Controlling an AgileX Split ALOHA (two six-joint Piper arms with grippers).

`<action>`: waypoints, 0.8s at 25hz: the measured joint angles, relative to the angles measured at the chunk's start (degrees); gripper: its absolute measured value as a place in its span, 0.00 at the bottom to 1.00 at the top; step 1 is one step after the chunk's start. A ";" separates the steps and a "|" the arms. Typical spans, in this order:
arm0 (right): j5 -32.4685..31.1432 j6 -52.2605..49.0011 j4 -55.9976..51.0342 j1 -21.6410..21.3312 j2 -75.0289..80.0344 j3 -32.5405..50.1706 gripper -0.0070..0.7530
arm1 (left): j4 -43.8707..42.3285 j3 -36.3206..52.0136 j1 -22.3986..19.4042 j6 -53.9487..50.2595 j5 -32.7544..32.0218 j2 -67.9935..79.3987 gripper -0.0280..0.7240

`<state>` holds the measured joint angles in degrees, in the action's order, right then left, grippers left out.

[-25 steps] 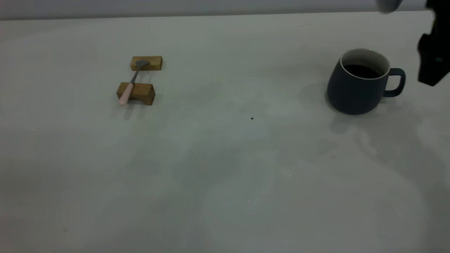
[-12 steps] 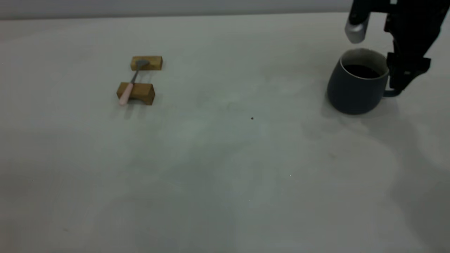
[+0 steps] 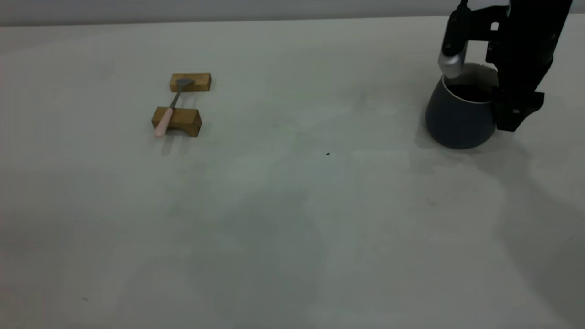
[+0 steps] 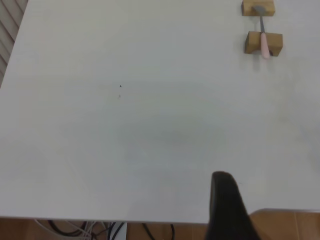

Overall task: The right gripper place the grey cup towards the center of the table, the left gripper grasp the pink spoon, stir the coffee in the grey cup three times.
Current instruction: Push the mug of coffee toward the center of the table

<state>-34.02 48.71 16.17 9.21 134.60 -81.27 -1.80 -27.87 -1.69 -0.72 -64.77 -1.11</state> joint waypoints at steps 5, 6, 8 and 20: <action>-0.26 0.00 -0.30 0.44 0.12 0.00 0.86 | 0.00 0.00 0.00 0.00 0.00 0.00 0.72; -0.44 0.00 -0.37 0.85 0.12 0.00 0.82 | 0.00 0.00 0.00 0.00 0.00 0.00 0.72; -0.86 0.00 -0.96 1.79 0.12 -0.06 0.74 | 0.00 0.00 0.00 0.00 0.00 0.00 0.72; 1.86 -0.16 -6.24 10.67 0.12 -0.18 0.62 | 0.00 0.00 0.00 0.00 0.00 0.00 0.72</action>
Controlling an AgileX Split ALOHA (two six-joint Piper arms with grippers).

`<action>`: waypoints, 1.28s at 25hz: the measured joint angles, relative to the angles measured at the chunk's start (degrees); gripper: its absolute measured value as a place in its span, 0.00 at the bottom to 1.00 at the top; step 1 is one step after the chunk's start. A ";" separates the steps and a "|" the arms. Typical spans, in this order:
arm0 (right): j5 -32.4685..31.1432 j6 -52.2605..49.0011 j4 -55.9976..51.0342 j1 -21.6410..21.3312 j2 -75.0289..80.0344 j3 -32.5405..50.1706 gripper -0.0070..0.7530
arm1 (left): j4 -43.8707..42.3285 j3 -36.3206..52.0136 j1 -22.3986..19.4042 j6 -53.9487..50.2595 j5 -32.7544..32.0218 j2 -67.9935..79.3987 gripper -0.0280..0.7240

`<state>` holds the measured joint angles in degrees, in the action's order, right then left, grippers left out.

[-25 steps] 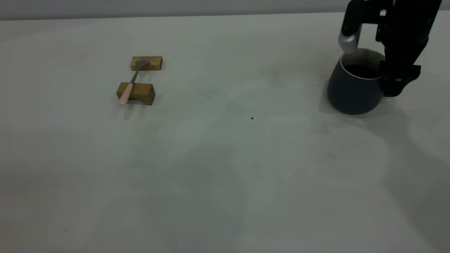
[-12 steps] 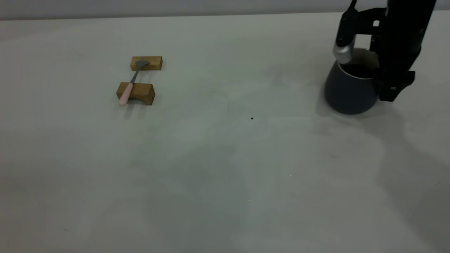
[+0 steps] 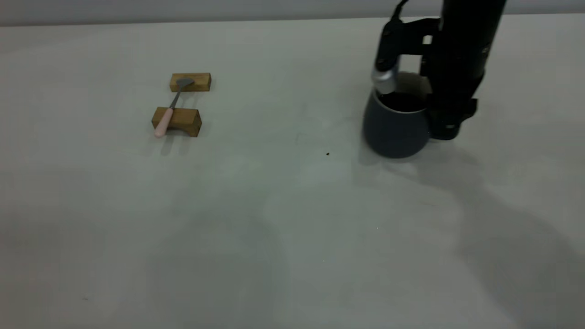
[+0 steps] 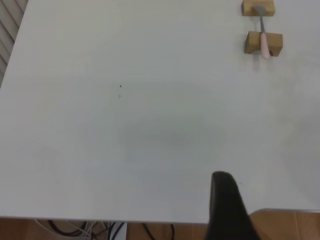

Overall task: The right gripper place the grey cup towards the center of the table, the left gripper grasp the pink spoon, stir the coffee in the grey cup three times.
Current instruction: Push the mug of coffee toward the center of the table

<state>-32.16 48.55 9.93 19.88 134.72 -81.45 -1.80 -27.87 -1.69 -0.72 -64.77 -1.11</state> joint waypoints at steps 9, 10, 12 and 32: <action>4.22 0.00 -9.93 4.61 0.11 0.00 0.62 | 0.00 0.00 0.00 0.00 0.00 0.00 0.72; 4.56 0.00 -10.61 4.86 0.18 0.00 0.62 | 0.00 0.00 0.00 0.00 0.00 0.00 0.72; 5.39 0.00 -12.14 5.44 0.25 0.00 0.62 | 0.00 0.00 0.00 0.00 0.00 0.00 0.72; 4.82 -2.52 -24.51 5.28 -0.96 0.00 0.85 | 0.00 0.00 0.00 0.00 0.00 0.00 0.72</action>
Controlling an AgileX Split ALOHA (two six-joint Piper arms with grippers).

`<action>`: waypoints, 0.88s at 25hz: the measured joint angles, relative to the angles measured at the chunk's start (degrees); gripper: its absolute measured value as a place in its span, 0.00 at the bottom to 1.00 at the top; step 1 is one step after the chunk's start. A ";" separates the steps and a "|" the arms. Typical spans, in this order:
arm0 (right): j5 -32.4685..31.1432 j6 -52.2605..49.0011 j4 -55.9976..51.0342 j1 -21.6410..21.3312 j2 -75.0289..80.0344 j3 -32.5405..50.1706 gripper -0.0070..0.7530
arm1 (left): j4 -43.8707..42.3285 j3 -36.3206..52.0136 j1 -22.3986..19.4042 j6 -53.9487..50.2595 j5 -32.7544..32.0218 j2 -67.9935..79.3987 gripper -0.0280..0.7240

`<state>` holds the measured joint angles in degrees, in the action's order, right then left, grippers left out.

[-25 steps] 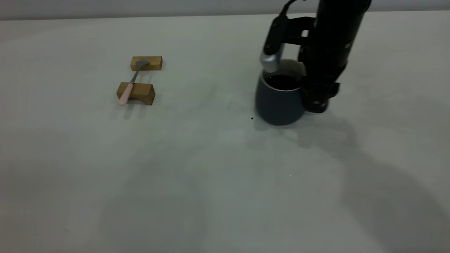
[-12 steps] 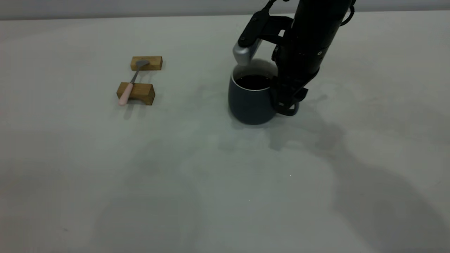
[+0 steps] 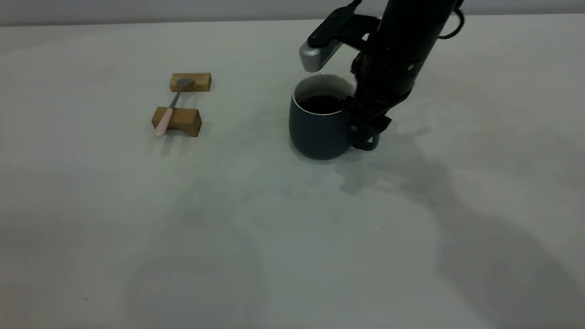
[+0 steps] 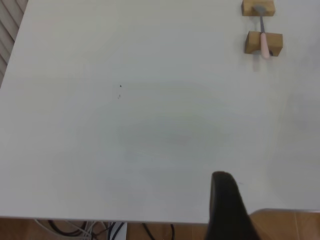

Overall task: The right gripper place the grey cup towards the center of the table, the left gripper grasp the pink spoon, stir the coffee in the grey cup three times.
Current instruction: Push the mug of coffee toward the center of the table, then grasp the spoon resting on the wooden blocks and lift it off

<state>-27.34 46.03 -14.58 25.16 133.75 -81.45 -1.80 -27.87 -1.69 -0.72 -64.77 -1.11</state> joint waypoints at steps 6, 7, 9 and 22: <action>-15.90 -6.71 0.10 -3.47 -10.55 0.00 0.97 | 0.00 0.00 0.00 0.00 0.00 0.00 0.72; -18.63 -8.22 0.10 -4.27 -13.02 0.00 0.97 | 0.00 0.00 0.00 0.00 0.00 0.00 0.72; -25.55 -12.18 0.10 -6.23 -17.73 0.00 0.97 | 0.00 0.00 0.00 0.00 0.00 0.00 0.72; -42.57 -22.80 4.00 -11.68 -46.37 0.86 0.95 | 0.00 0.00 0.00 0.00 0.00 0.00 0.72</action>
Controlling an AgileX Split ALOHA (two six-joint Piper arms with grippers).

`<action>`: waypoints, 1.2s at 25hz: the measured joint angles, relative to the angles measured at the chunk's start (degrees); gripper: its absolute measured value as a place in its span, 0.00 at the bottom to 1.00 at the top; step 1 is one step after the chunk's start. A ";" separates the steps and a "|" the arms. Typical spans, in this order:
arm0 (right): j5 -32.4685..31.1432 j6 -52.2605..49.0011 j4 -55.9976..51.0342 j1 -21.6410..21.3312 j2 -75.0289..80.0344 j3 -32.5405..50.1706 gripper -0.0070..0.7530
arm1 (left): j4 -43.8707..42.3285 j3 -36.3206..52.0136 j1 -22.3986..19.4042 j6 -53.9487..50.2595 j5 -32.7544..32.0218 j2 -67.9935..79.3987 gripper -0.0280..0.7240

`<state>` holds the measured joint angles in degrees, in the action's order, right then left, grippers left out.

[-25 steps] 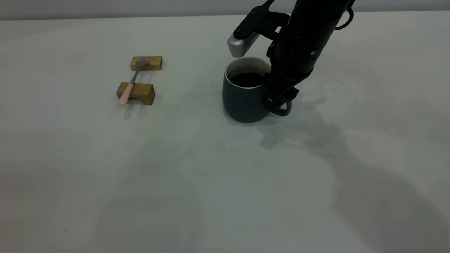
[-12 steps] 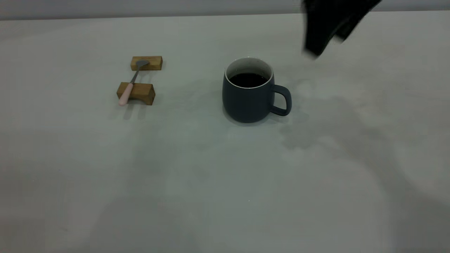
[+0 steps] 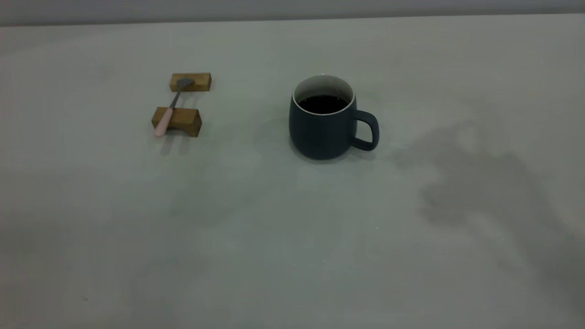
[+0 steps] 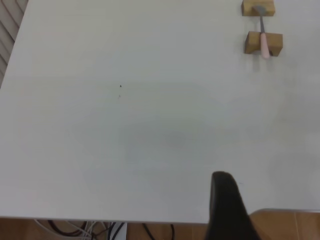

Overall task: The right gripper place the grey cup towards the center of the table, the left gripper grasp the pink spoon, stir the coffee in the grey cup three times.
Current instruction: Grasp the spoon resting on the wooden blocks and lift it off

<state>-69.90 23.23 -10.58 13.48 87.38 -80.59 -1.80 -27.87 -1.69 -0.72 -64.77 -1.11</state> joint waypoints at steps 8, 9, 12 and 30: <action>-0.64 -4.53 3.81 0.00 -21.84 12.73 0.95 | 0.00 0.00 0.00 0.00 0.00 0.00 0.72; -0.76 -6.14 4.21 0.00 -25.75 15.74 0.95 | 0.00 0.00 0.00 0.00 0.00 0.00 0.72; -1.02 -9.91 4.82 -0.19 -37.67 24.22 0.93 | 0.00 0.00 0.00 0.00 0.00 0.00 0.72; 4.15 -13.53 4.53 -12.58 -81.94 52.87 0.85 | 0.00 0.00 0.00 0.00 0.00 0.00 0.72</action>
<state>-65.75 9.70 -6.04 0.90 5.44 -27.71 -1.80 -27.87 -1.69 -0.72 -64.77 -1.11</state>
